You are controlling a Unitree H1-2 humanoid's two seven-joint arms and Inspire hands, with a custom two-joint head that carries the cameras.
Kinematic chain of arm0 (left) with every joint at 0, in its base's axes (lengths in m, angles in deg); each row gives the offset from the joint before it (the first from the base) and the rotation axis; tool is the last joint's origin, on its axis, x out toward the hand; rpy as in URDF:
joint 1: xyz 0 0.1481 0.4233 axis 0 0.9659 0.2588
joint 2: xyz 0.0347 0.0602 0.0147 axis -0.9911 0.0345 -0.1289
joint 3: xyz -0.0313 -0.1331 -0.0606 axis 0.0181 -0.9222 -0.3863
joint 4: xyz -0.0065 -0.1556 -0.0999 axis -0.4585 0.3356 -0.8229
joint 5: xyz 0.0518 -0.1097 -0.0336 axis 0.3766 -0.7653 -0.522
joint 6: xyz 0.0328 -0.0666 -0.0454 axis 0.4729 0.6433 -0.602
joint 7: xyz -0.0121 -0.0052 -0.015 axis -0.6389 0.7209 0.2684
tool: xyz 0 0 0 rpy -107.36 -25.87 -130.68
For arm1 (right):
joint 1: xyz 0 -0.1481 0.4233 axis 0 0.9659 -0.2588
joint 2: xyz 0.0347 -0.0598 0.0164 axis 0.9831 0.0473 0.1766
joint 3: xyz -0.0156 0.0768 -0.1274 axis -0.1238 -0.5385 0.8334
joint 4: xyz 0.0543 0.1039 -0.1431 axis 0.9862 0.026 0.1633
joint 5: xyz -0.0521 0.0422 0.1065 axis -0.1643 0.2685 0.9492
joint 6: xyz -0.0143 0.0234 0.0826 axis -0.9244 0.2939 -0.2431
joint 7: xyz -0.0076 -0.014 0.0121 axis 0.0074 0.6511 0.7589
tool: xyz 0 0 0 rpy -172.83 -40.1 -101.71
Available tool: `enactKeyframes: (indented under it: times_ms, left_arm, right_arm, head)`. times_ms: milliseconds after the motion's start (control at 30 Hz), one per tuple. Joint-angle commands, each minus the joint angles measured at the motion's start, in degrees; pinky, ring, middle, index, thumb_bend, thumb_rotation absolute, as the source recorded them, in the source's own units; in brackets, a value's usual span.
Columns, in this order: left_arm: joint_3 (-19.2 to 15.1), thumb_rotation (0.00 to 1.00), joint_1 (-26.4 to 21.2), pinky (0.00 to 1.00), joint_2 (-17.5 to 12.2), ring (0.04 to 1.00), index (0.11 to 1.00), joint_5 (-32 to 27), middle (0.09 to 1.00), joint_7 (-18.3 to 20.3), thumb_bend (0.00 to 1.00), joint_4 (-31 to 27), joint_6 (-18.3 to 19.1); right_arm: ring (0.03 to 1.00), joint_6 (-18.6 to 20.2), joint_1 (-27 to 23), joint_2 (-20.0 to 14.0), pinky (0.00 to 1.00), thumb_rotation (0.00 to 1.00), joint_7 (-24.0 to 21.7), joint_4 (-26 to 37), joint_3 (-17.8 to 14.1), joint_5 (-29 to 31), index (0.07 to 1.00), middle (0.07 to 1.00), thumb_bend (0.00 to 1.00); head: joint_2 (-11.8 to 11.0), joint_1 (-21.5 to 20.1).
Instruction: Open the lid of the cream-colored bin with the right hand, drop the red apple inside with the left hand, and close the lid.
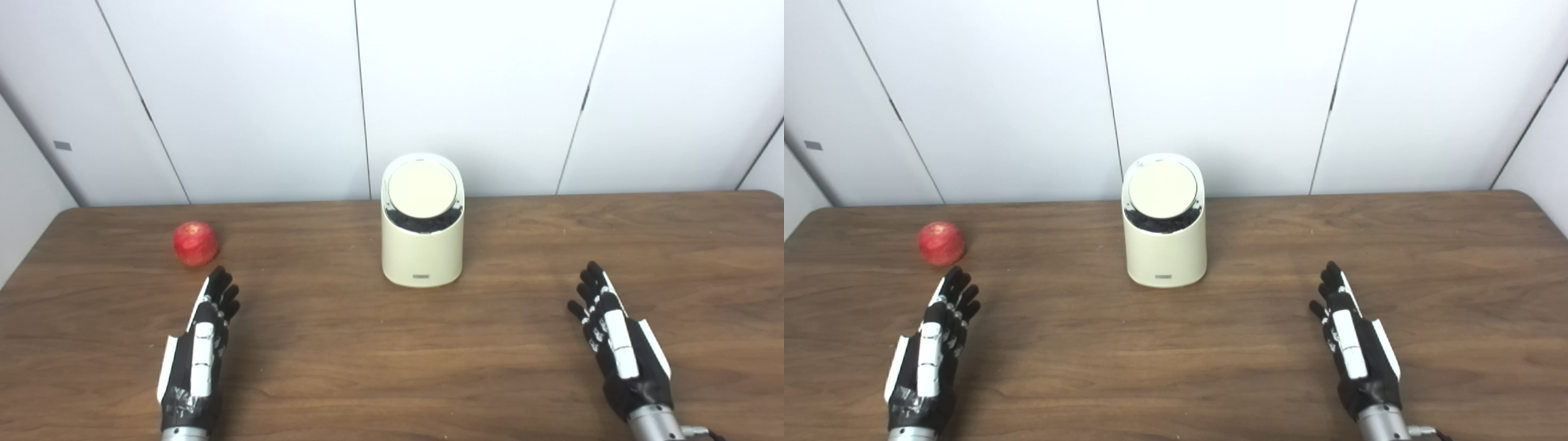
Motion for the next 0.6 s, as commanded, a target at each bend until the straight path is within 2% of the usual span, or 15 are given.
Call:
enactKeyframes:
  times_ms: [0,433,567]
  left_arm:
    - [0.5,0.95,1.8,0.97,0.9,0.964,1.000,0.1,0.981,-0.3,0.48,1.4,-0.1]
    - [0.5,0.91,1.7,0.95,1.0,0.951,0.993,0.6,0.966,-0.6,0.49,1.7,-0.6]
    - [0.7,0.90,2.0,0.96,1.2,0.953,0.985,0.9,0.965,-1.0,0.50,1.5,-0.5]
  right_arm:
    - [1.000,-1.1,-1.0,-0.2,0.96,0.90,0.1,1.6,-0.4,-0.2,1.000,0.996,0.61]
    - [1.000,-1.0,-1.0,-0.3,0.97,0.90,-0.2,2.3,-0.4,0.0,1.000,0.991,0.61]
    - [0.993,-1.1,-0.6,-0.7,0.95,0.89,0.0,2.8,-0.3,-1.2,0.996,0.980,0.67]
  head:
    - [0.1,-0.1]
    - [-0.1,-0.3]
    - [-1.1,-0.5]
